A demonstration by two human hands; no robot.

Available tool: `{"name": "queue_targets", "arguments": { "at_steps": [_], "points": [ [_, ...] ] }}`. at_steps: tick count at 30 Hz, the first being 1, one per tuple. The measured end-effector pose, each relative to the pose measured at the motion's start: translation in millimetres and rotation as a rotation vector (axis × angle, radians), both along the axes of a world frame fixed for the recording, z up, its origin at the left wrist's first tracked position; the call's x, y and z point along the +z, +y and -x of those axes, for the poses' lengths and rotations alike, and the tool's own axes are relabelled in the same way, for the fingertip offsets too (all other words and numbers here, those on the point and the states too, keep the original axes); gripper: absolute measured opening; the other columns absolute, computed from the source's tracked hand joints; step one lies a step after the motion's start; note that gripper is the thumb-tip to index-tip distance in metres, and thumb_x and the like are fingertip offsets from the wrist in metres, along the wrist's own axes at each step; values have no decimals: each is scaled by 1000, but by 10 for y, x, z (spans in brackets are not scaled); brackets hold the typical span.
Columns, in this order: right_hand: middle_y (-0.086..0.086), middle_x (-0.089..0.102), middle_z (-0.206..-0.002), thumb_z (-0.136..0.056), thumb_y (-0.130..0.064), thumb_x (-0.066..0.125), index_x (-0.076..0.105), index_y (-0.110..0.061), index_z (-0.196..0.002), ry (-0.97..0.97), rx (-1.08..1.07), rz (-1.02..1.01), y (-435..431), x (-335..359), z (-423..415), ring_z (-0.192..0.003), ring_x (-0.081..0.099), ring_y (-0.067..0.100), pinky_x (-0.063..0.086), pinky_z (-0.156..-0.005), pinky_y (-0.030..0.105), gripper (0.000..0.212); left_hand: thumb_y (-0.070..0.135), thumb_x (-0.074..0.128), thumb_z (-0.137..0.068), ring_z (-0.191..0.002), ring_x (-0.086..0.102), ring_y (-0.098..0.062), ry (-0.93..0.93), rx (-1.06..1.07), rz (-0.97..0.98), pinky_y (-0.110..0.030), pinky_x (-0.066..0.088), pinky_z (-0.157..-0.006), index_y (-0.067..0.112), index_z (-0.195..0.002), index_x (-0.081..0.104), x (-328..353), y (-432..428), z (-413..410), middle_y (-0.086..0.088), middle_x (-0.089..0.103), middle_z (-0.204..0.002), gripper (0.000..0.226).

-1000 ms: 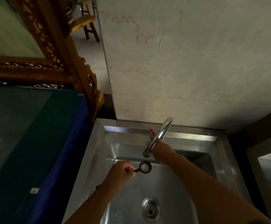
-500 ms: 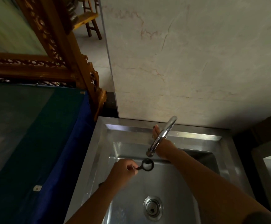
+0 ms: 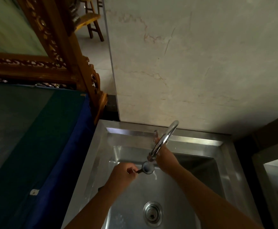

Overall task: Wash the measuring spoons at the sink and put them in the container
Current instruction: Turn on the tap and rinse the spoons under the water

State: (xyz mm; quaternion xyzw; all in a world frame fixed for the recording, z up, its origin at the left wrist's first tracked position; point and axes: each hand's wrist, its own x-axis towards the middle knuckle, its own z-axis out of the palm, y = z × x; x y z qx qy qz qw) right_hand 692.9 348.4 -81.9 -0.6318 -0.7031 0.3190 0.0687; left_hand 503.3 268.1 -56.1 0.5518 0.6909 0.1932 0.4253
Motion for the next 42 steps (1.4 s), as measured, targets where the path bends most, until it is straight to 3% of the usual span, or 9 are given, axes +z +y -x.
{"name": "queue_targets", "arguments": {
  "at_steps": [3, 7, 11, 17, 25, 28, 31, 36, 42],
  "points": [
    [16, 65, -107, -97, -12, 50, 55, -11, -119, 323, -236, 276, -202, 24, 9, -79, 66, 18, 59, -72, 35, 23, 8, 68, -77, -62, 58, -2, -18, -7, -18, -5, 42, -54, 18, -83, 75, 36, 16, 9, 4, 67, -70, 14],
    [13, 75, -95, -96, -29, 49, 66, -14, -104, 818, -518, 531, -499, 115, 36, -82, 74, 30, 57, -70, 37, 24, 8, 68, -78, -60, 57, 3, -33, -9, -37, -7, 42, -55, 23, -80, 73, 101, 24, 26, 11, 64, -66, 17],
    [13, 77, -95, -88, -36, 55, 69, -13, -104, 1006, -655, 611, -624, 218, 85, -87, 73, 33, 58, -72, 39, 32, 12, 68, -77, -58, 58, 5, -48, -13, -40, -6, 43, -53, 26, -78, 72, 162, 51, 4, 8, 66, -65, 15],
    [16, 73, -82, -99, -24, 46, 75, -10, -88, 1030, -619, 512, -624, 399, 82, -76, 71, 25, 57, -68, 34, 34, 15, 67, -78, -61, 58, -13, -129, -10, -10, -25, 45, -62, 14, -77, 71, 162, 61, -83, 1, 64, -66, 4],
    [16, 75, -81, -98, -7, 47, 76, -14, -85, 884, -467, 347, -614, 628, 94, -70, 72, 27, 57, -62, 28, 32, 34, 66, -86, -50, 54, -19, -442, 174, 82, -29, 43, -55, 15, -60, 63, 196, 126, -384, -6, 61, -56, 33],
    [18, 75, -84, -97, -5, 47, 73, -14, -97, 879, -414, 295, -648, 669, 57, -75, 73, 33, 57, -64, 28, 27, 42, 63, -84, -53, 55, -20, -480, 169, 84, -30, 42, -56, 4, -73, 69, 239, 148, -463, -10, 61, -58, 40],
    [17, 76, -86, -96, -2, 48, 68, -13, -108, 866, -404, 259, -655, 676, 13, -77, 73, 35, 57, -64, 26, 26, 28, 64, -88, -58, 56, -22, -528, 176, 59, -31, 44, -59, -1, -84, 70, 250, 172, -543, -14, 63, -63, 31],
    [14, 76, -83, -91, 7, 51, 69, -11, -104, 879, -366, 225, -662, 721, -5, -73, 73, 31, 58, -65, 26, 28, 16, 60, -89, -49, 54, -16, -559, 193, 36, -24, 43, -48, 13, -75, 70, 254, 214, -611, -7, 63, -59, 17],
    [16, 73, -87, -87, 5, 60, 67, -7, -103, 759, -295, 142, -744, 747, 88, -70, 73, 22, 55, -61, 20, 22, 28, 62, -91, -45, 45, -11, -678, 184, 40, -25, 37, -48, 4, -92, 71, 86, 132, -498, -11, 60, -66, 26]
  ]
}}
